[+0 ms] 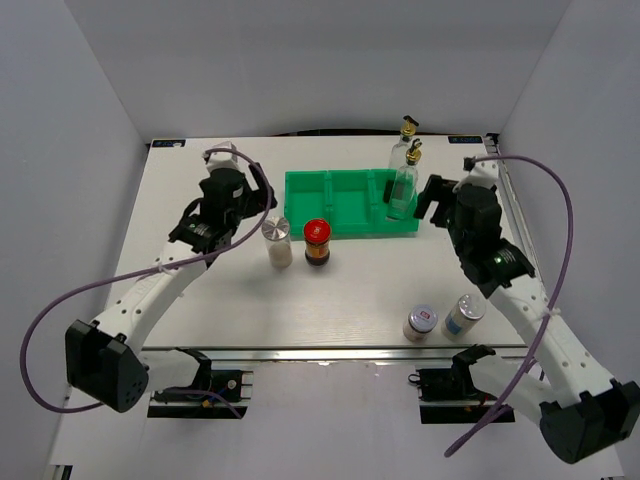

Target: Organize the condiment bottles

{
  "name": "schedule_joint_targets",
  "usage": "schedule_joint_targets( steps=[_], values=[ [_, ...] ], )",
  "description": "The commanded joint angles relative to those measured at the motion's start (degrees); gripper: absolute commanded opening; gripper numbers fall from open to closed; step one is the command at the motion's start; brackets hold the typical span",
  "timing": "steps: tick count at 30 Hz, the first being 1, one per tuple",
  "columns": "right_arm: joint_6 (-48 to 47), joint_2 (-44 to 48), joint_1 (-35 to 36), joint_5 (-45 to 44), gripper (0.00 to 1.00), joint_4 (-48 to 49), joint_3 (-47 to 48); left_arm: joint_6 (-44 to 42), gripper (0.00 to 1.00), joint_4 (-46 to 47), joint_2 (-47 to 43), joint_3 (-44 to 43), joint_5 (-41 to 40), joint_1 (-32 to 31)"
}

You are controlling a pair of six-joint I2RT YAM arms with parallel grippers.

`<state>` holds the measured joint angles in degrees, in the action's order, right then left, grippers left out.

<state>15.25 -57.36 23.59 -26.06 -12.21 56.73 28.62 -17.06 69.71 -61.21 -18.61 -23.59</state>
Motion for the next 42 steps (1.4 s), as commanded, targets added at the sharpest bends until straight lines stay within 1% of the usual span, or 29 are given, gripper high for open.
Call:
schedule_joint_targets(
  steps=[1,2,4,6,10,13,18,28,30,31,32,35,36,38,39,41,42],
  values=[
    [3.7,5.7,-0.2,5.1,0.89,-3.3,-6.0,0.5,0.98,-2.7,1.6,-1.0,-1.1,-3.6],
    [3.3,6.7,-0.2,5.8,0.89,-3.2,-7.3,0.5,0.98,-4.1,2.4,-1.5,-3.3,-4.3],
    [3.2,9.0,-0.3,6.8,0.89,-1.9,-9.8,0.3,0.98,-5.3,5.0,-3.5,-4.8,-5.8],
    [2.9,10.6,-0.2,8.3,0.89,-0.2,-11.6,-0.1,0.98,-6.3,6.7,-4.6,-5.5,-6.7],
    [2.3,11.7,-0.2,7.6,0.89,1.4,-13.4,-0.3,0.98,-8.4,10.0,-5.1,-7.0,-7.7],
    [2.1,11.7,-0.2,6.0,0.90,1.8,-13.8,-0.8,0.98,-8.4,11.6,-4.6,-6.2,-8.2],
    [1.4,11.7,-0.3,6.0,0.89,2.3,-14.4,-0.7,0.98,-8.7,14.3,-4.4,-4.8,-8.7],
    [0.8,10.6,-0.2,4.4,0.89,2.9,-14.8,0.0,0.98,-7.5,14.5,-2.0,-3.0,-9.3],
    [0.7,10.6,-0.3,4.4,0.89,3.0,-14.8,0.1,0.94,-7.6,14.6,-1.8,-3.0,-9.4],
    [0.7,10.7,-0.2,4.2,0.90,3.0,-14.7,0.2,0.92,-7.8,14.6,-1.9,-2.9,-9.4],
    [0.7,10.7,-0.2,4.2,0.89,3.1,-14.9,0.1,0.83,-7.7,14.4,-1.9,-2.7,-9.5],
    [0.7,11.0,-0.2,3.9,0.89,3.1,-14.9,-0.1,0.69,-7.9,14.0,-2.2,-2.9,-9.7],
    [0.6,11.0,-0.3,3.8,0.89,3.0,-14.9,-0.1,0.61,-8.0,13.9,-2.4,-2.9,-9.7],
    [0.6,11.4,-0.2,3.5,0.90,3.0,-15.1,-0.3,0.50,-8.4,13.8,-2.9,-3.1,-9.8],
    [0.6,11.6,-0.3,3.4,0.89,3.1,-15.1,-0.2,0.39,-8.5,13.8,-3.4,-3.6,-9.8],
    [0.7,11.8,-0.3,3.3,0.89,3.2,-15.2,-0.6,0.27,-9.7,13.8,-5.8,-4.7,-9.8],
    [0.6,12.0,-0.2,3.1,0.89,3.2,-15.3,-0.7,0.13,-10.2,13.7,-6.9,-5.5,-9.8]
  ],
)
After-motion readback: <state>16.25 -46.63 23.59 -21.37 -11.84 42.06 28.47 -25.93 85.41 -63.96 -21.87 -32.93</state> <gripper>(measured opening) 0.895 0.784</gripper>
